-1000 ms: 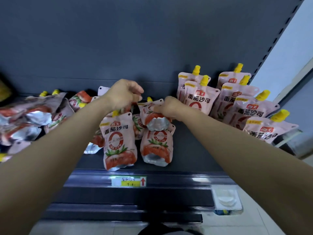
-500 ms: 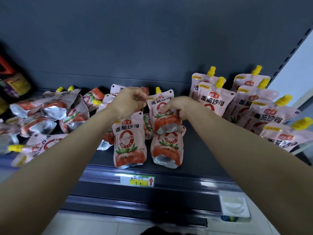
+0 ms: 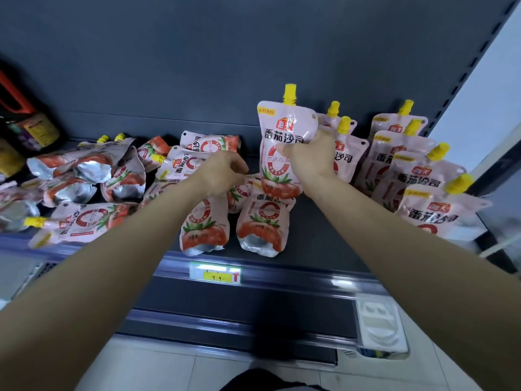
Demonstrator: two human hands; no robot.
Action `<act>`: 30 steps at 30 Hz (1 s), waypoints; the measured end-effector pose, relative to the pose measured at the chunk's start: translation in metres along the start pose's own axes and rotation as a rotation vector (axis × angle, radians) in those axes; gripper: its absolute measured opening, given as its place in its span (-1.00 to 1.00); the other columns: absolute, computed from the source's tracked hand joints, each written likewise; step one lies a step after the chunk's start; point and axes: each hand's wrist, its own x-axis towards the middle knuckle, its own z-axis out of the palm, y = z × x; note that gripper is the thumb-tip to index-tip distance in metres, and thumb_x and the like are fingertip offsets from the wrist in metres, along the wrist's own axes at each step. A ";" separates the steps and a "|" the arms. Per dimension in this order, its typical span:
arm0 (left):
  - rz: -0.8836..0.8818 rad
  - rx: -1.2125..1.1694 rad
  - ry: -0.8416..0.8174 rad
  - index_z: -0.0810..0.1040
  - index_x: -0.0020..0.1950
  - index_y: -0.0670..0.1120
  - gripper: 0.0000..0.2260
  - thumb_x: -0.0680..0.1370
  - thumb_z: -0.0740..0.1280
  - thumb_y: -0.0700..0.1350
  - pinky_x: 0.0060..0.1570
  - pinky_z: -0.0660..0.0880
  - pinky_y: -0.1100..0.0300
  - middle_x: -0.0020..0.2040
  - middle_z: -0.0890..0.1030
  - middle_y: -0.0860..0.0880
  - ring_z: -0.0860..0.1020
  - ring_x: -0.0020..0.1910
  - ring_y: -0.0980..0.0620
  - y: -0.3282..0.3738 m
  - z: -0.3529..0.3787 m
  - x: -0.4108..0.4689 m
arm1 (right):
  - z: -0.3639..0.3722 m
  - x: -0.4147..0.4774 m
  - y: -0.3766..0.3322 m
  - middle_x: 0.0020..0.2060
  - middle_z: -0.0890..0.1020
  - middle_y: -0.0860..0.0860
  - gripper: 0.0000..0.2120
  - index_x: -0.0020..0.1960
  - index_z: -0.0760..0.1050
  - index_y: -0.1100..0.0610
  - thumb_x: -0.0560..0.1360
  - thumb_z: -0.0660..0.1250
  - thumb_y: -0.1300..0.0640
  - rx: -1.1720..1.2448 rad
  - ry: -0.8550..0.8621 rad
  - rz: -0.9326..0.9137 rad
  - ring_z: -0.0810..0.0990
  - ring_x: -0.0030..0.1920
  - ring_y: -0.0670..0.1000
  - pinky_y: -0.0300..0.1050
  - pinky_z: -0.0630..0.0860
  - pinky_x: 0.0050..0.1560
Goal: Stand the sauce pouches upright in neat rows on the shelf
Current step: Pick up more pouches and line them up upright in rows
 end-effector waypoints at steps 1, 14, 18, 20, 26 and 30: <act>-0.007 0.075 -0.035 0.56 0.13 -0.19 -0.77 0.49 0.38 -0.18 -0.04 0.41 0.19 0.01 0.56 -0.08 0.51 -0.03 -0.01 0.004 0.005 -0.002 | -0.003 -0.002 0.001 -0.08 0.69 0.07 -0.74 0.03 0.60 0.17 0.36 0.46 0.33 -0.002 0.024 -0.019 0.68 -0.04 0.11 0.06 0.65 -0.01; -0.272 0.370 -0.298 0.46 0.15 -0.20 -0.53 0.42 0.42 0.10 -0.09 0.46 0.14 -0.05 0.50 -0.10 0.48 -0.09 -0.05 0.041 0.046 -0.009 | -0.049 -0.020 0.014 0.03 0.69 0.09 -0.68 0.15 0.59 0.17 0.40 0.44 0.31 -0.001 0.099 0.059 0.66 0.01 0.05 0.06 0.62 0.08; -0.349 0.155 -0.340 0.46 0.20 -0.15 -0.53 0.38 0.49 0.00 0.06 0.55 0.04 0.06 0.60 -0.10 0.58 0.00 -0.10 0.032 0.046 -0.005 | -0.060 -0.023 0.017 0.03 0.69 0.12 -0.73 0.12 0.59 0.21 0.42 0.43 0.32 0.009 0.141 0.092 0.66 0.00 0.08 0.05 0.62 0.06; -0.368 0.011 -0.362 0.43 0.22 -0.12 -0.53 0.38 0.49 -0.07 0.03 0.56 -0.01 0.10 0.60 -0.12 0.59 -0.01 -0.12 0.030 0.042 -0.004 | -0.061 -0.023 0.021 0.04 0.68 0.13 -0.73 0.13 0.59 0.23 0.43 0.42 0.32 0.017 0.165 0.122 0.66 0.00 0.08 0.01 0.61 0.04; -0.409 -0.228 -0.348 0.51 0.14 -0.19 -0.53 0.28 0.54 -0.20 0.06 0.56 -0.13 0.00 0.65 -0.16 0.64 -0.03 -0.18 0.019 0.034 0.003 | -0.063 -0.019 0.032 0.10 0.65 0.15 -0.67 0.22 0.55 0.25 0.46 0.39 0.34 0.107 0.219 0.245 0.64 0.09 0.11 0.01 0.58 0.12; -0.334 -0.500 -0.316 0.60 -0.03 -0.20 -0.75 0.34 0.45 -0.38 -0.13 0.61 0.01 -0.08 0.68 -0.17 0.66 -0.16 -0.10 0.020 0.029 0.008 | -0.069 -0.013 0.030 0.14 0.61 0.14 -0.54 0.31 0.46 0.29 0.42 0.40 0.38 0.113 0.249 0.277 0.61 0.12 0.13 0.00 0.58 0.13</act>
